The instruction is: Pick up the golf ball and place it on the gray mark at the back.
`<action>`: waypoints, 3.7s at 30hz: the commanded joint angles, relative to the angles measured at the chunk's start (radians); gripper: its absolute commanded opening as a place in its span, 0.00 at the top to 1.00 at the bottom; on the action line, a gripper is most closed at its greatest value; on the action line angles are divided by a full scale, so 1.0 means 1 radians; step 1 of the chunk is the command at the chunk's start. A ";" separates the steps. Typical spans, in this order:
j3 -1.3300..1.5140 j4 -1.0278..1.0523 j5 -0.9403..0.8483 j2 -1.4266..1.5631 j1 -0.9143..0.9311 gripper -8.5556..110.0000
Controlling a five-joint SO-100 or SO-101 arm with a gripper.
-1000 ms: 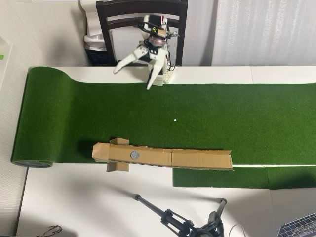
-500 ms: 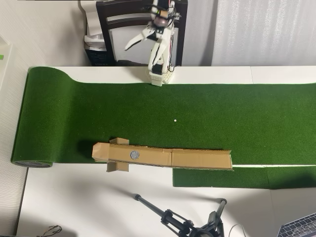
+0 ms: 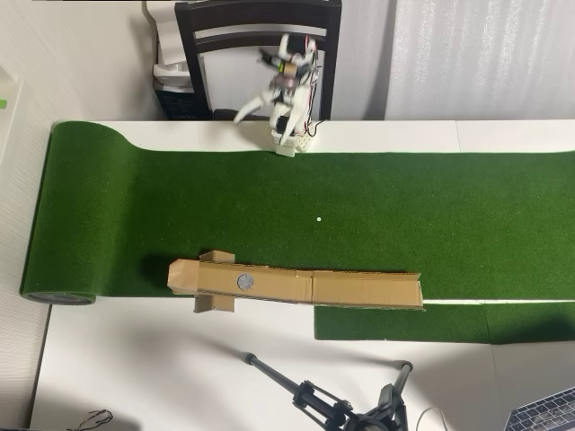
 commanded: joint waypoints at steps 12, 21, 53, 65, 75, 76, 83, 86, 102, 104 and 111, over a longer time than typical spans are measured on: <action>0.313 -0.101 0.086 0.086 -0.156 0.48; 0.538 -0.094 0.278 0.086 -0.333 0.48; 0.761 -0.419 0.318 0.084 -0.308 0.48; 0.796 -0.221 0.417 0.086 -0.393 0.48; 0.718 -0.132 0.423 0.087 -0.397 0.53; 0.707 -0.121 0.423 0.087 -0.397 0.56; 0.690 -0.107 0.414 0.087 -0.396 0.68; 0.692 -0.107 0.413 0.087 -0.396 0.76; 0.750 -0.109 0.413 0.086 -0.400 0.90; 0.747 -0.109 0.422 0.086 -0.394 0.90; 0.747 -0.156 0.420 0.087 -0.284 0.90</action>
